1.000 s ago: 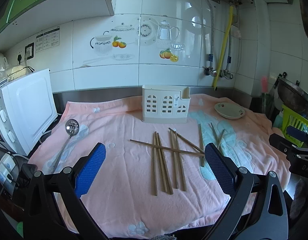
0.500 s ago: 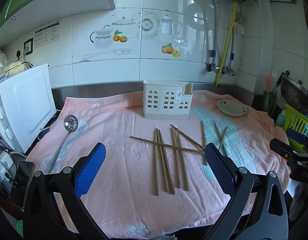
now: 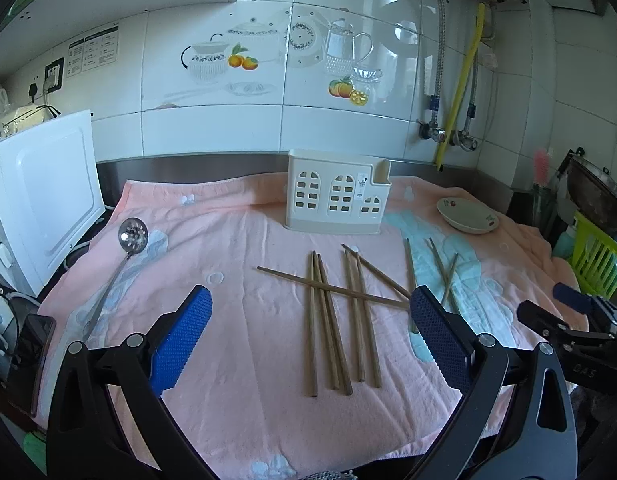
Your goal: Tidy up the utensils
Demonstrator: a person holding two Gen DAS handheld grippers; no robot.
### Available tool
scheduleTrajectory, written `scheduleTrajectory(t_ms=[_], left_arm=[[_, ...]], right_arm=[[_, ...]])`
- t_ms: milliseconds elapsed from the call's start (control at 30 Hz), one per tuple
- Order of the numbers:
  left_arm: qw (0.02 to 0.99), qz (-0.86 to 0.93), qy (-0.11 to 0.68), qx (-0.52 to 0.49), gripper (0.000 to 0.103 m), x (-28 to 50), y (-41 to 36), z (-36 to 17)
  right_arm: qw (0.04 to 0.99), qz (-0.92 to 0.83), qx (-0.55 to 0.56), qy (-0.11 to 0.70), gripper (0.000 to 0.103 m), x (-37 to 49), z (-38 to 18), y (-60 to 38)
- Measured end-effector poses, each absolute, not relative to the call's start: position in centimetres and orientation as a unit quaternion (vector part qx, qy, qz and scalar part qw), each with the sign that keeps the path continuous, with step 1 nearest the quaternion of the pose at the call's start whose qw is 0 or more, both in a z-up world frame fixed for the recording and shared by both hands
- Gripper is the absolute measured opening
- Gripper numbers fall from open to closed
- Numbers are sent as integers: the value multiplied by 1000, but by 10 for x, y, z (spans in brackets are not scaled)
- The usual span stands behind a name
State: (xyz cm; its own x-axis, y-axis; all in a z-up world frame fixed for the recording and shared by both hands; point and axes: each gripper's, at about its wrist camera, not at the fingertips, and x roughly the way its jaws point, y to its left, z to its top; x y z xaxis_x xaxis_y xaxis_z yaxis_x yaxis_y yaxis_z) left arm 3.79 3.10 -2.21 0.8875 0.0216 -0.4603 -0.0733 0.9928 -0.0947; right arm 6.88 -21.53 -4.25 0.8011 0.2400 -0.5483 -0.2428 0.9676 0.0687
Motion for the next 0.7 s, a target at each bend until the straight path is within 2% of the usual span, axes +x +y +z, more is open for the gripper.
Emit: scheduleTrajectory(t_ms=[267, 433, 600, 700], left_arm=[[968, 21, 243, -64, 98, 49, 45, -33], [967, 20, 243, -68, 97, 53, 54, -39], [967, 14, 244, -73, 97, 58, 63, -45], [966, 10, 246, -77, 97, 61, 68, -50]], right_arm=[[944, 106, 18, 313, 72, 95, -64, -206], [935, 103, 59, 334, 52, 115, -77, -201], [924, 91, 97, 358, 38, 138, -92, -196], [920, 76, 110, 370, 34, 150, -99, -194]])
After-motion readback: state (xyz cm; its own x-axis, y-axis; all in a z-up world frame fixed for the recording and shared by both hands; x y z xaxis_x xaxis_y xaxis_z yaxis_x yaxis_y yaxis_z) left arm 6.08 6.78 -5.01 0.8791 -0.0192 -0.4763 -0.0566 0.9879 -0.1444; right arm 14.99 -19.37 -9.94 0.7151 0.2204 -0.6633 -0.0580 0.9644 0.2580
